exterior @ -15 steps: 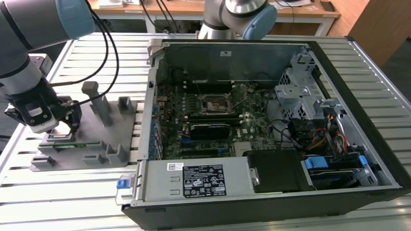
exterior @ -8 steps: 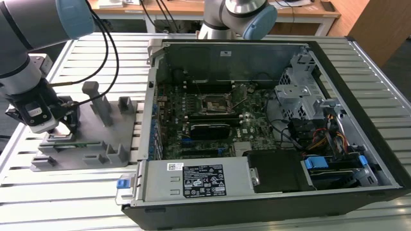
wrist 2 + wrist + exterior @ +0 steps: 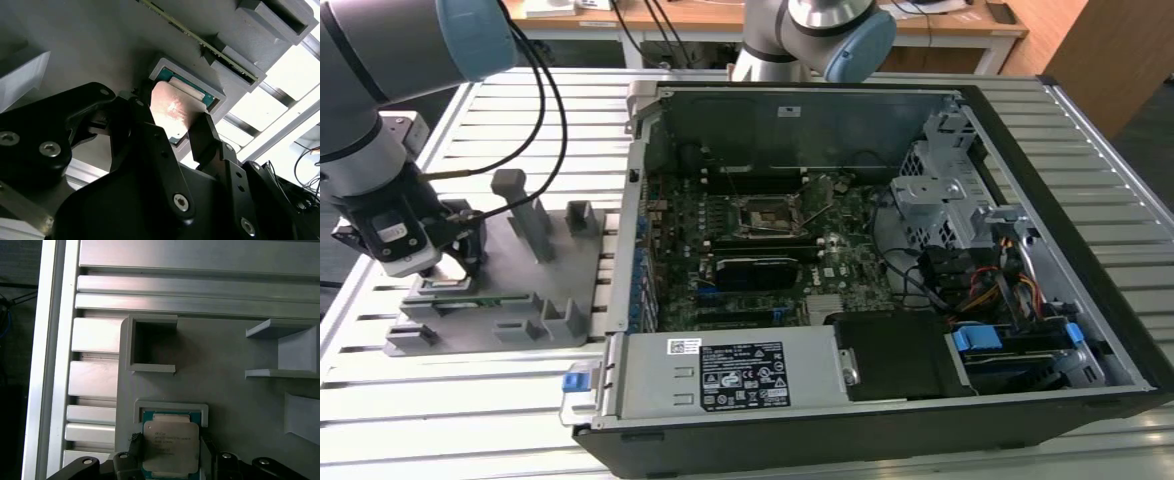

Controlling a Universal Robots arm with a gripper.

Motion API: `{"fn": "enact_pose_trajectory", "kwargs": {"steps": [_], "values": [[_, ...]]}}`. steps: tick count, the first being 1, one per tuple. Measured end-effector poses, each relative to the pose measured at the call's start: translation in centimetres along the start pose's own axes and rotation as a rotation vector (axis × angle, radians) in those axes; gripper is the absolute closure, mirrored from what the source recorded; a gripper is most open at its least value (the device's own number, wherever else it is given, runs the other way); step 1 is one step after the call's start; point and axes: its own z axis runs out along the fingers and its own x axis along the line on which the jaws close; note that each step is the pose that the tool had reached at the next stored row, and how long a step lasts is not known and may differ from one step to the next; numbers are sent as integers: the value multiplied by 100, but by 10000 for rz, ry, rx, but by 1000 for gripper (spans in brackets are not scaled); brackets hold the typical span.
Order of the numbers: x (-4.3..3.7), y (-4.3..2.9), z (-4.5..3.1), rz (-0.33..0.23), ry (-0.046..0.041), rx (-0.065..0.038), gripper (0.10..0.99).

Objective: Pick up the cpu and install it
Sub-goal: 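Pick up the cpu and move it towards the insertion slot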

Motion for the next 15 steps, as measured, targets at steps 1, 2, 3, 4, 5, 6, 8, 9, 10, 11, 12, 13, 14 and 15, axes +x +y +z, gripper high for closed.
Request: {"fn": "enact_pose_trajectory", "kwargs": {"steps": [1,2,3,4,5,6,8,9,10,11,12,13,14,15], "values": [[-1,0,0,0,-1,0,545],[-1,0,-1,0,-2,-1,533],[-1,0,-7,0,1,1,533],[-1,1,-10,0,0,0,471],[0,1,-13,0,0,0,471],[0,1,-14,0,-1,0,471],[3,0,-16,-2,-4,1,471],[4,-1,-15,-2,-7,1,471],[5,0,-15,-2,-10,1,471],[7,0,-15,-1,-12,1,471],[8,-1,-14,-2,-14,0,471],[11,-2,-15,-1,-17,1,471],[15,-4,-14,-2,-24,1,471],[17,-4,-14,-2,-26,1,471]]}}
